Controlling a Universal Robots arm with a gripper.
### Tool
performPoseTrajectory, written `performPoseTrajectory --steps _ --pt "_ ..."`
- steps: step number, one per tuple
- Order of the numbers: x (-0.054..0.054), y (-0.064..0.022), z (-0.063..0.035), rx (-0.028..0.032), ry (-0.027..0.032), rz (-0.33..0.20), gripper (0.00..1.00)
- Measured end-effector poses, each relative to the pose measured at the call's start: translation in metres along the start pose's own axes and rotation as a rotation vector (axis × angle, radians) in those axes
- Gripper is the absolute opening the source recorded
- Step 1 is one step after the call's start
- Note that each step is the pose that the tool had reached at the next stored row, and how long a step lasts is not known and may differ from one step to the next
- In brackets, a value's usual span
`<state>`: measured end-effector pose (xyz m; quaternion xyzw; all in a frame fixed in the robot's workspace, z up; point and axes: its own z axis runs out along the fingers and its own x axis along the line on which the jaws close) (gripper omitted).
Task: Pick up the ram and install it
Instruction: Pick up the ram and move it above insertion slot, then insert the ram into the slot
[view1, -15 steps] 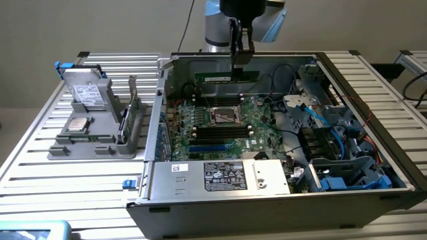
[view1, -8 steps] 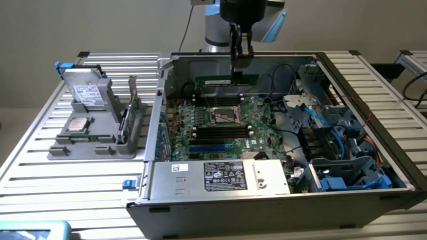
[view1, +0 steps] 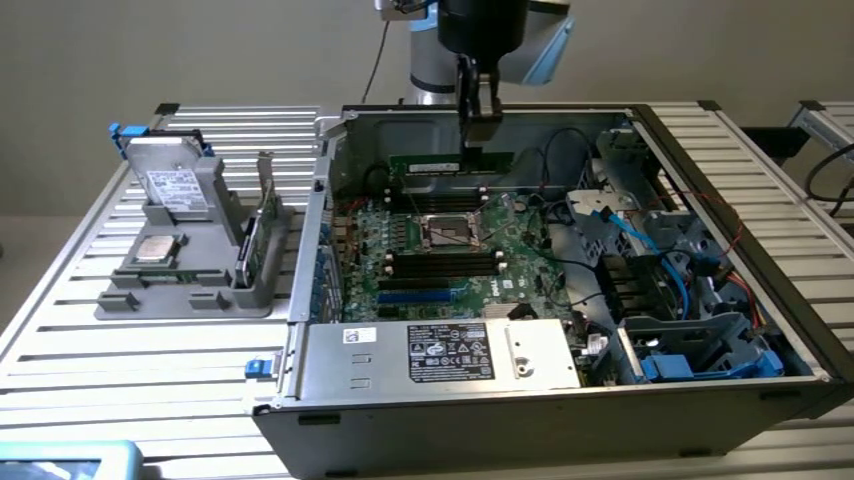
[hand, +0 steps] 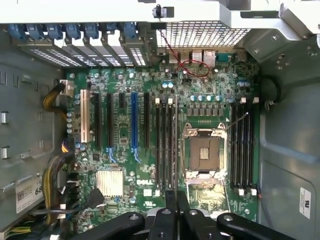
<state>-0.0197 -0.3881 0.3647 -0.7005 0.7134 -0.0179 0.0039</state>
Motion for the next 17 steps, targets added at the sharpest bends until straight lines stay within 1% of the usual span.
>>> performPoseTrajectory --steps 1,5,6,7,9,15,16,17 --pt "-0.002 0.0001 0.001 0.0001 0.0031 0.0 0.12" --pt "-0.005 0.0002 0.0043 0.0004 0.0237 -0.001 0.12" --pt "-0.006 0.0003 0.0054 0.0005 0.0269 -0.001 0.12" --pt "-0.006 0.0003 0.0068 0.0005 0.0283 -0.001 0.12" --pt "-0.006 0.0004 0.0101 0.0005 0.029 -0.001 0.12" --pt "-0.007 0.0007 0.0201 0.0005 0.0293 -0.001 0.12" --pt "-0.007 0.0008 0.0219 0.0005 0.0303 0.0 0.12" --pt "-0.007 0.001 0.0268 0.0006 0.033 0.0 0.12"
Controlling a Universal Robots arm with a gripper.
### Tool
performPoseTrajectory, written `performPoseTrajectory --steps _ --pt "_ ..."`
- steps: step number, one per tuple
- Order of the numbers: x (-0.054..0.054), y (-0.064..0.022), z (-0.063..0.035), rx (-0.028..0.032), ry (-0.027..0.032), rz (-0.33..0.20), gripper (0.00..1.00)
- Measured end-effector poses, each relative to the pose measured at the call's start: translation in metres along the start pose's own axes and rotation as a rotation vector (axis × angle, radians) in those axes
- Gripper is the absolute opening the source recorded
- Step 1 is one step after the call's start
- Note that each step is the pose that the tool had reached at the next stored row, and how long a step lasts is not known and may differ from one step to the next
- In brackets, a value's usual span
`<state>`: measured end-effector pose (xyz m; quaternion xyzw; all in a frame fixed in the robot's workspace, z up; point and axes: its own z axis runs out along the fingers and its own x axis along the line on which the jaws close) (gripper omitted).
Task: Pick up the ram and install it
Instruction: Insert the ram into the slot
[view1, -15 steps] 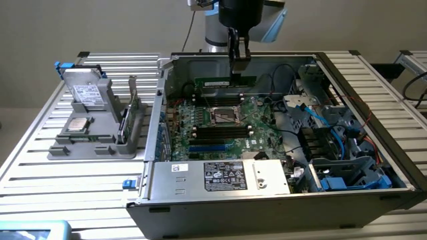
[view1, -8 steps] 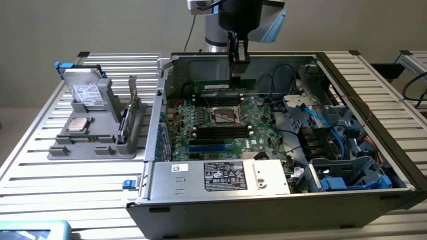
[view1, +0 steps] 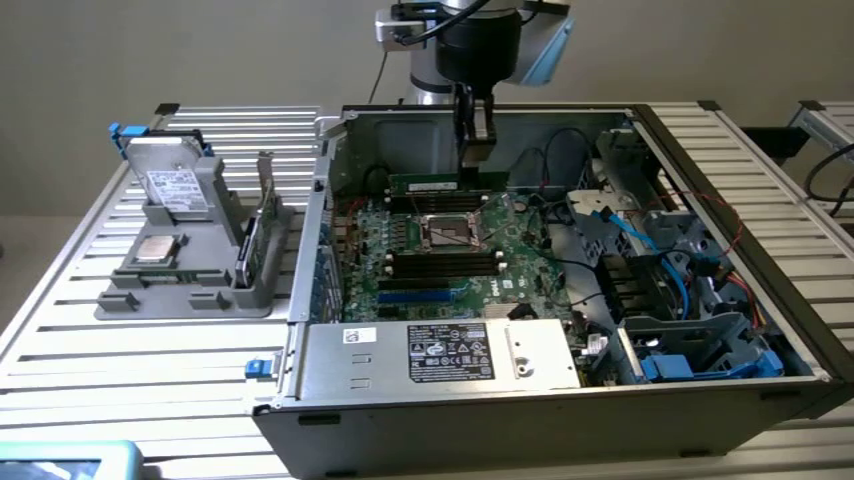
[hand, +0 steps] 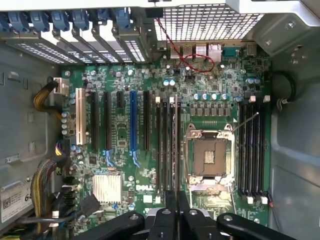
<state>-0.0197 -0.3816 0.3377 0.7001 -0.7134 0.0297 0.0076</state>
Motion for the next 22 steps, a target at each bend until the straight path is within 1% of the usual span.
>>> performPoseTrajectory --steps 2,3,5,7,8,15,21,22 --pt "0.0 0.0001 0.0045 0.0 0.0022 0.0 0.12" --pt "0.0 0.0002 0.0058 0.0001 0.0043 0.0 0.12" --pt "0.0 0.0003 0.0076 0.0002 0.0133 0.0 0.12" --pt "0.0 0.0003 0.0088 0.0005 0.0261 -0.001 0.12" --pt "-0.001 0.0003 0.01 0.0007 0.0293 -0.001 0.12" --pt "-0.001 0.0007 0.0227 0.0003 0.029 0.0 0.12" --pt "0.0 0.001 0.033 -0.0016 0.0275 0.008 0.12" --pt "0.001 0.001 0.0342 -0.0026 0.0271 0.011 0.12"
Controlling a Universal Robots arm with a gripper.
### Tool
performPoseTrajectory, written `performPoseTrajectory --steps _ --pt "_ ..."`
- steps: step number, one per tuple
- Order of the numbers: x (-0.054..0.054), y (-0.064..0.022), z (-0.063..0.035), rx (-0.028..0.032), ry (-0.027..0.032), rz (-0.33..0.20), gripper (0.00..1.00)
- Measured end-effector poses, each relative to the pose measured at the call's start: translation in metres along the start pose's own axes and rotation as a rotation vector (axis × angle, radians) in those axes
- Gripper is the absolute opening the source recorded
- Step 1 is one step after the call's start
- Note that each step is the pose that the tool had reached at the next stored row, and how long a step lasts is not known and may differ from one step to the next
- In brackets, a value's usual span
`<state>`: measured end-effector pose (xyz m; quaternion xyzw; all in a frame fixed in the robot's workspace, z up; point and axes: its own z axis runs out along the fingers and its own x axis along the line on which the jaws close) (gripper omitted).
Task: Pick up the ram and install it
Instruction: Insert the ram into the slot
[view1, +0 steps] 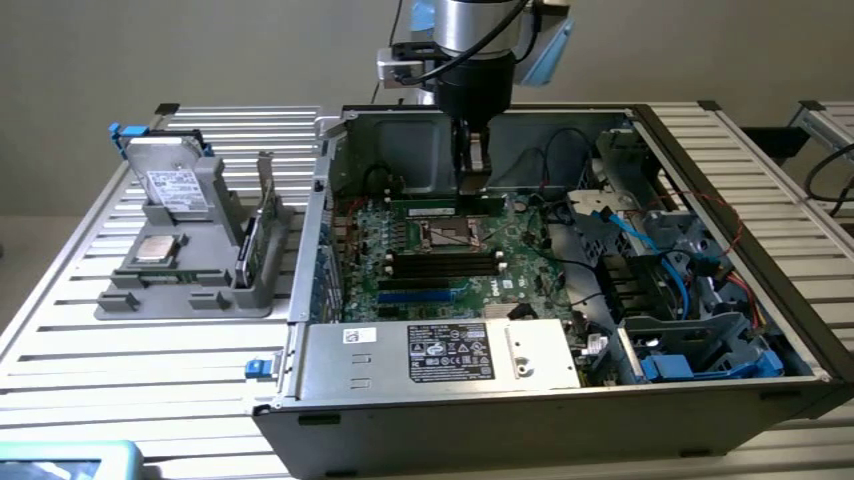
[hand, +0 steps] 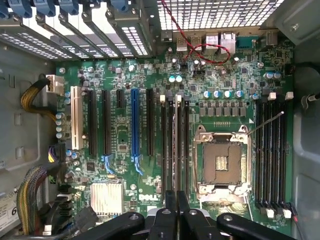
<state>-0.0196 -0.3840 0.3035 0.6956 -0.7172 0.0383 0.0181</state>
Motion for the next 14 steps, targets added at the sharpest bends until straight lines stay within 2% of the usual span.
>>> performPoseTrajectory --steps 2,4,14 --pt "0.001 0.0 0.0016 -0.0059 0.0001 0.007 0.12" --pt "0.001 0.0 0.0028 -0.0082 0.0001 0.012 0.12" --pt "0.002 -0.0024 0.0109 -0.0075 -0.0005 0.017 0.12"
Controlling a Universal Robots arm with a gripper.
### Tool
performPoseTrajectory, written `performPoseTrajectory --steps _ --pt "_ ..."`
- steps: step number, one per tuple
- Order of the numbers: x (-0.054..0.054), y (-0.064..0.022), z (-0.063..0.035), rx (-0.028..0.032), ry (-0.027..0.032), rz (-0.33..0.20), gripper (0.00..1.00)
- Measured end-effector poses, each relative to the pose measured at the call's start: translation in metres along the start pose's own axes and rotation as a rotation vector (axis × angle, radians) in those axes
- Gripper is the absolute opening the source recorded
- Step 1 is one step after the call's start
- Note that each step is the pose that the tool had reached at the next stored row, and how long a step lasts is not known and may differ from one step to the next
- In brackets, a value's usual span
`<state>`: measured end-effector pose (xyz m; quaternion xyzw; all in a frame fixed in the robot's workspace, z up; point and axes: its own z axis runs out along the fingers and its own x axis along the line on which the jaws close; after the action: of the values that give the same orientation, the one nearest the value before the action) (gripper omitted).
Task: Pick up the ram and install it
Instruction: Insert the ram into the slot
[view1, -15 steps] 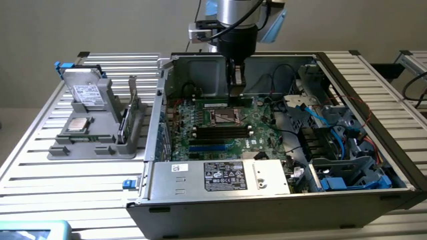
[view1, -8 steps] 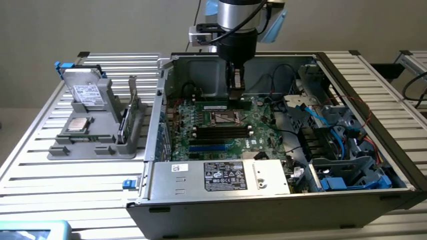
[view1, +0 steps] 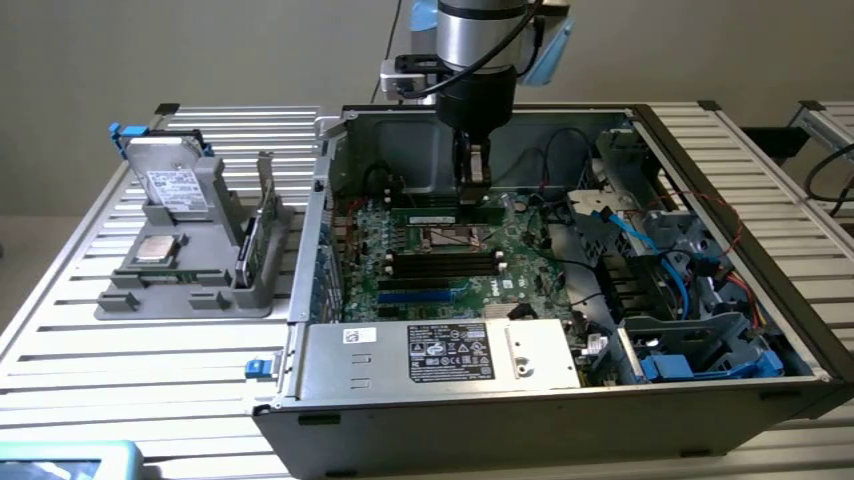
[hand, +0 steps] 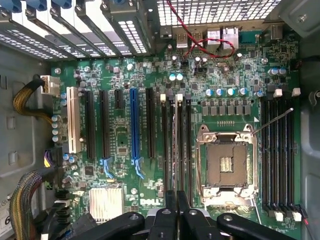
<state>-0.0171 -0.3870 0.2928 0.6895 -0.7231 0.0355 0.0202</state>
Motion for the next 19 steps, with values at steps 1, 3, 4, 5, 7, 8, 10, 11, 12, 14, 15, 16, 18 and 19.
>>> performPoseTrajectory --steps 1,3,4,5,7,8,10,11,12,14,15,16,18,19 --pt "0.0 0.0 0.0 0.0 0.0001 0.0 0.12" --pt "0.0 0.0 0.0002 0.0002 -0.0003 0.0 0.12" --pt "0.0 0.0001 0.0003 0.0002 -0.0003 0.0 0.12" --pt "0.0 0.0001 0.0004 0.0003 -0.0004 0.0 0.12" --pt "0.001 -0.0001 0.0008 0.0004 -0.0005 0.0 0.12" --pt "0.001 0.0 0.0016 0.0003 -0.0003 0.0 0.12" --pt "0.0 -0.0001 0.0051 0.0002 -0.0002 0.001 0.12" --pt "0.0 -0.0001 0.0069 0.0001 -0.0001 0.001 0.12" --pt "0.0 0.0 0.0086 0.0001 -0.0002 0.001 0.12" --pt "0.0 -0.0002 0.0116 0.0002 -0.0002 0.001 0.12" --pt "0.0 -0.0005 0.0129 0.0002 -0.0003 0.001 0.12" --pt "0.001 -0.0009 0.0138 0.0001 -0.0001 0.001 0.12" --pt "0.002 -0.0017 0.0154 0.0001 -0.0001 0.001 0.12" --pt "0.002 -0.002 0.0162 0.0001 -0.0002 0.001 0.12"
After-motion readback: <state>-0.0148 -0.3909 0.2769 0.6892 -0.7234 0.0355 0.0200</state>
